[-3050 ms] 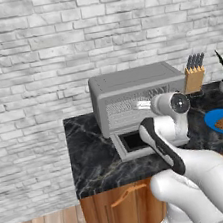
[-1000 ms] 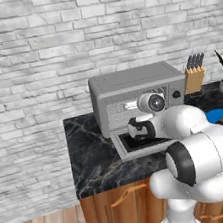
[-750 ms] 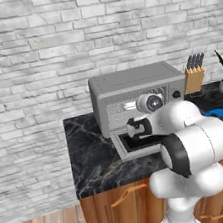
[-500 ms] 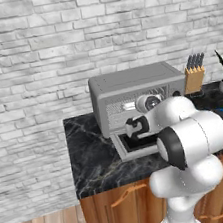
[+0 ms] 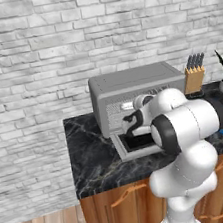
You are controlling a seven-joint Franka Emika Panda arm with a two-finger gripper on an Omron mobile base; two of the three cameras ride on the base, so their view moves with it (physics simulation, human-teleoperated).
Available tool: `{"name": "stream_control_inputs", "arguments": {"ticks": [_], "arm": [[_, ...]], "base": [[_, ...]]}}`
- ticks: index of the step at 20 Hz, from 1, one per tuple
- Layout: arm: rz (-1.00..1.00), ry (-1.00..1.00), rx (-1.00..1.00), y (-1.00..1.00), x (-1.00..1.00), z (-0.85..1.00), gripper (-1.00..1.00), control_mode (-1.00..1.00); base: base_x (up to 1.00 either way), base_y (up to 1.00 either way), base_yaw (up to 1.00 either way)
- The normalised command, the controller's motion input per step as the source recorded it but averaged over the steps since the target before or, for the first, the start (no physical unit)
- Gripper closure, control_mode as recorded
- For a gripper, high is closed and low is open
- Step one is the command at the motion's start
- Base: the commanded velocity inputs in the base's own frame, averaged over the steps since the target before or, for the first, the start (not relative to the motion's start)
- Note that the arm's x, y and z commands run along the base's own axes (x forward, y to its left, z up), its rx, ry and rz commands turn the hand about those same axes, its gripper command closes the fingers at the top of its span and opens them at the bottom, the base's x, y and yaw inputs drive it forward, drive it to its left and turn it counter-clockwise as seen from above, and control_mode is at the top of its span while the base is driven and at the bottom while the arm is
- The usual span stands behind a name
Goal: Pull the toaster oven rack outwards. Pick up the baguette from the plate and place it on the toaster oven rack. Close the toaster oven door fully and set the temperature to the lowest setting.
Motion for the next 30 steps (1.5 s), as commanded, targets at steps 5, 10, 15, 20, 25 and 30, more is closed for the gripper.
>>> {"name": "stream_control_inputs", "arguments": {"ticks": [5, 10, 15, 20, 25, 30], "arm": [[0.00, 0.00, 0.00, 0.00, 0.27, -0.14, -1.00, -1.00], [0.00, 0.00, 0.00, 0.00, 0.26, -0.16, -1.00, -1.00], [0.00, 0.00, 0.00, 0.00, 0.23, -0.16, -1.00, -1.00], [0.00, 0.00, 0.00, 0.00, 0.24, -0.18, -1.00, -1.00], [0.00, 0.05, 0.00, 0.00, 0.19, -0.25, -1.00, -1.00], [0.00, 0.14, 0.00, 0.00, 0.10, -0.30, -1.00, -1.00]], "base": [[0.00, 0.00, 0.00], [0.00, 0.00, 0.00], [0.00, 0.00, 0.00], [0.00, 0.00, 0.00], [0.00, 0.00, 0.00], [0.00, 0.00, 0.00]]}}
